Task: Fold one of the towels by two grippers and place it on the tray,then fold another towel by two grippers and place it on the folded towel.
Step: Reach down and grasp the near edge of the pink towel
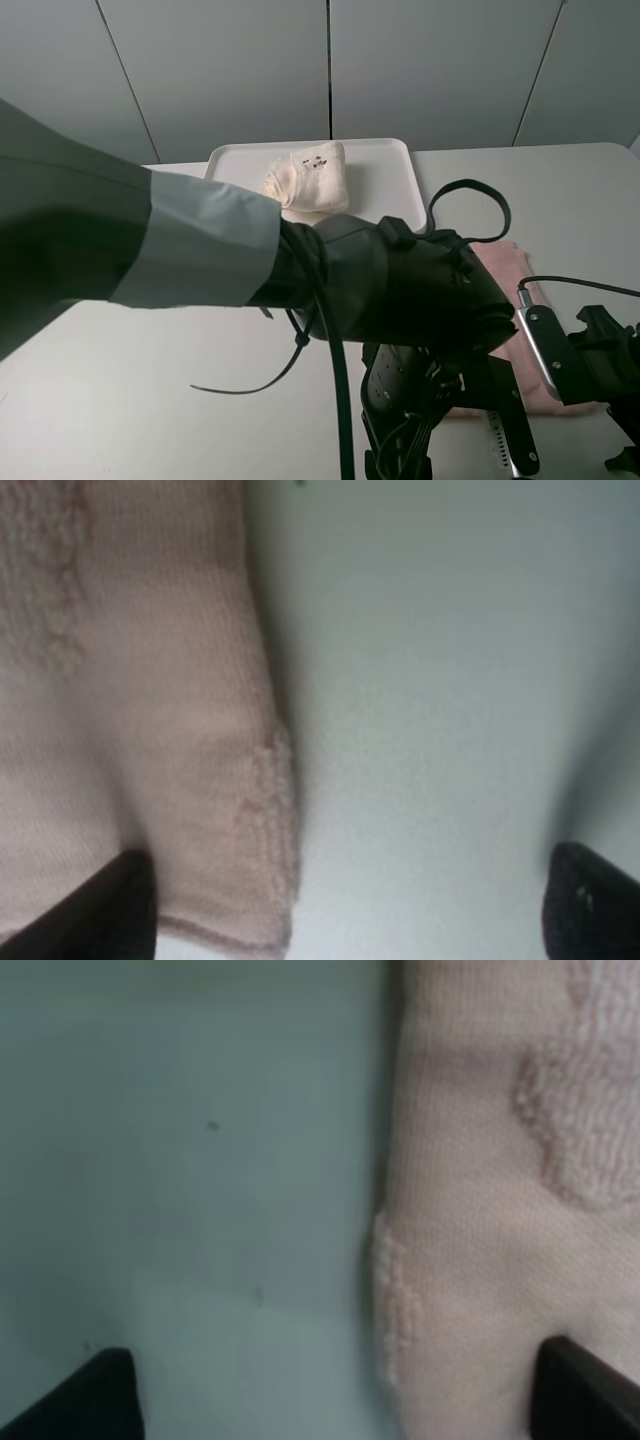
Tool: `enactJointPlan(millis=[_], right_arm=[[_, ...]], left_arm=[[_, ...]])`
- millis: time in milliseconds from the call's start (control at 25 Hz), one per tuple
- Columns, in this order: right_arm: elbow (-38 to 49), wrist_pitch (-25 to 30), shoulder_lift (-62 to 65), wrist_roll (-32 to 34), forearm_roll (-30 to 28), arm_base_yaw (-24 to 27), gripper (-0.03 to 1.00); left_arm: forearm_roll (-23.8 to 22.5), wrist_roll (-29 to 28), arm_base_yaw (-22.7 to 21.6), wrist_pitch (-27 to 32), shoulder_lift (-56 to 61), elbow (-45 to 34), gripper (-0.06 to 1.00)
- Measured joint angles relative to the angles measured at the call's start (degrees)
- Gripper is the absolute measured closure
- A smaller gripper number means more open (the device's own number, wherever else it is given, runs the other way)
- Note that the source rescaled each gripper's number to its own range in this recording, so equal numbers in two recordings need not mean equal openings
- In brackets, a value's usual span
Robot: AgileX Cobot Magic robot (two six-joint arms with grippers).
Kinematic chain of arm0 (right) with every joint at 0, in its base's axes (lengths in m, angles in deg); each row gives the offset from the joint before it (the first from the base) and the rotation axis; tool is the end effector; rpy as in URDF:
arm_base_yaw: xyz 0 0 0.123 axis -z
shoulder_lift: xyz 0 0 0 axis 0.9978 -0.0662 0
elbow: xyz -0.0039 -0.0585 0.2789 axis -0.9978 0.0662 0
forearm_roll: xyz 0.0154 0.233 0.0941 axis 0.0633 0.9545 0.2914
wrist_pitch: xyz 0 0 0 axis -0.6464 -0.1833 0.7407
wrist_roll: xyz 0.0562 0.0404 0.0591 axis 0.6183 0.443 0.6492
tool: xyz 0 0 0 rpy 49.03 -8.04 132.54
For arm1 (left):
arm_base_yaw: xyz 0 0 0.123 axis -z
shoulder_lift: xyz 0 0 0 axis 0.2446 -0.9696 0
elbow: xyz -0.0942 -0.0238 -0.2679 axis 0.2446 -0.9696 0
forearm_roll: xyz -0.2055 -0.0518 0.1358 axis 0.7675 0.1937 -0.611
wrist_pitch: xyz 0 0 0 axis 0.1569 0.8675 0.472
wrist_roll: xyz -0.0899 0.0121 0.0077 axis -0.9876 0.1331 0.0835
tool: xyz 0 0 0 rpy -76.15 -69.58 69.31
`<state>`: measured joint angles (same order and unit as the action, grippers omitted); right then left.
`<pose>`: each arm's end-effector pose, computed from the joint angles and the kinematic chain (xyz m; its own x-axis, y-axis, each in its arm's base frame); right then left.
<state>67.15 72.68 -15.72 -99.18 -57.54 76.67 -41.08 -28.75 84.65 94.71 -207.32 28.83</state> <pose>0.1415 0.0196 0.0964 0.0205 -0.9988 0.0439 -0.9995 -0.0215 -0.0224 0.1462 -0.3948 0.0955 0.0413 0.9972 0.0621 0.9980 -0.0442 0.0449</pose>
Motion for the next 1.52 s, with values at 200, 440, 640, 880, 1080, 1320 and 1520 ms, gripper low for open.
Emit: enactJointPlan(millis=[200,440,640,880,1080,1320,1520], right_arm=[[0.0,-0.4,-0.1,0.3,0.0,0.0,0.12],[0.0,-1.7,-0.1,0.5,0.0,0.0,0.21],[0.0,-2.7,-0.1,0.5,0.0,0.0,0.43],[0.0,-2.9,-0.1,0.5,-0.3,0.0,0.46],[0.0,-4.8,-0.2,2.0,-0.7,0.0,0.46],[0.0,-5.2,-0.2,3.0,-1.2,0.0,0.52],[-0.2,-5.1,-1.2,3.2,-1.2,0.0,0.69]], left_arm=[[0.0,0.0,0.0,0.0,0.0,0.0,-0.04],[0.0,0.0,0.0,0.0,0.0,0.0,-0.04],[0.0,0.1,0.0,0.0,0.0,0.0,-0.04],[0.0,0.1,0.0,0.0,0.0,0.0,-0.04],[0.0,0.1,0.0,0.0,0.0,0.0,-0.04],[0.0,0.1,0.0,0.0,0.0,0.0,-0.04],[0.0,0.1,0.0,0.0,0.0,0.0,-0.04]])
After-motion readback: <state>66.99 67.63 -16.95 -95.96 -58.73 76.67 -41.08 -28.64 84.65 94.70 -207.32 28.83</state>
